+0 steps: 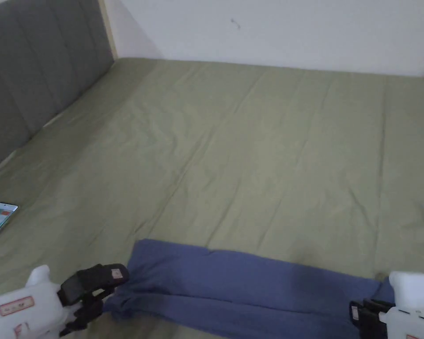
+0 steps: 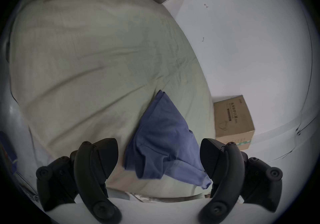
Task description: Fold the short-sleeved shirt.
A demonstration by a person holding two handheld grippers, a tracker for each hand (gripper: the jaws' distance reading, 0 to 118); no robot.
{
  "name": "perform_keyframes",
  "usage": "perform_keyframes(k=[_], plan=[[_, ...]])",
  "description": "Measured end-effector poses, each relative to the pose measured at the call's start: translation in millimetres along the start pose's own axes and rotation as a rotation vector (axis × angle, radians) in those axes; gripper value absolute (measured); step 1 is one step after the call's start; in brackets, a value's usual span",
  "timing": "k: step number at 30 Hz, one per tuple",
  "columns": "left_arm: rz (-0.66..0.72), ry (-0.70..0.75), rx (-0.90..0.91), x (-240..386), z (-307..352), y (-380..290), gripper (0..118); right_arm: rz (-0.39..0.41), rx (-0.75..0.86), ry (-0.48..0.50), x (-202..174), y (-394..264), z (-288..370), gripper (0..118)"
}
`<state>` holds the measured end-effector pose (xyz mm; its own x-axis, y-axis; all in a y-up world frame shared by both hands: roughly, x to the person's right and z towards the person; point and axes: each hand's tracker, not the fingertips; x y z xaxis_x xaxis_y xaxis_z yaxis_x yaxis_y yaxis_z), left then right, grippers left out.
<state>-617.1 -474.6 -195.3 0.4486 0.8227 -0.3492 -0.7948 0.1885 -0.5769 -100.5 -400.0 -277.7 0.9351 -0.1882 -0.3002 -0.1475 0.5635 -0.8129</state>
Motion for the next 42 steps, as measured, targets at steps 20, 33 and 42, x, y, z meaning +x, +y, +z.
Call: perform_keyframes(k=[20,33,42], plan=[[0.051,-0.098,-0.235,-21.0,-102.6,56.4,8,-0.035,-0.049,0.036,-7.5,6.3,-10.9,0],[-0.288,0.041,-0.165,126.8,-64.1,30.1,8,-0.145,0.008,0.010,41.1,-3.7,13.3,0],[-0.545,0.017,-0.437,252.5,-141.4,-73.3,8,-0.254,0.043,-0.020,90.2,-25.9,31.0,0]])
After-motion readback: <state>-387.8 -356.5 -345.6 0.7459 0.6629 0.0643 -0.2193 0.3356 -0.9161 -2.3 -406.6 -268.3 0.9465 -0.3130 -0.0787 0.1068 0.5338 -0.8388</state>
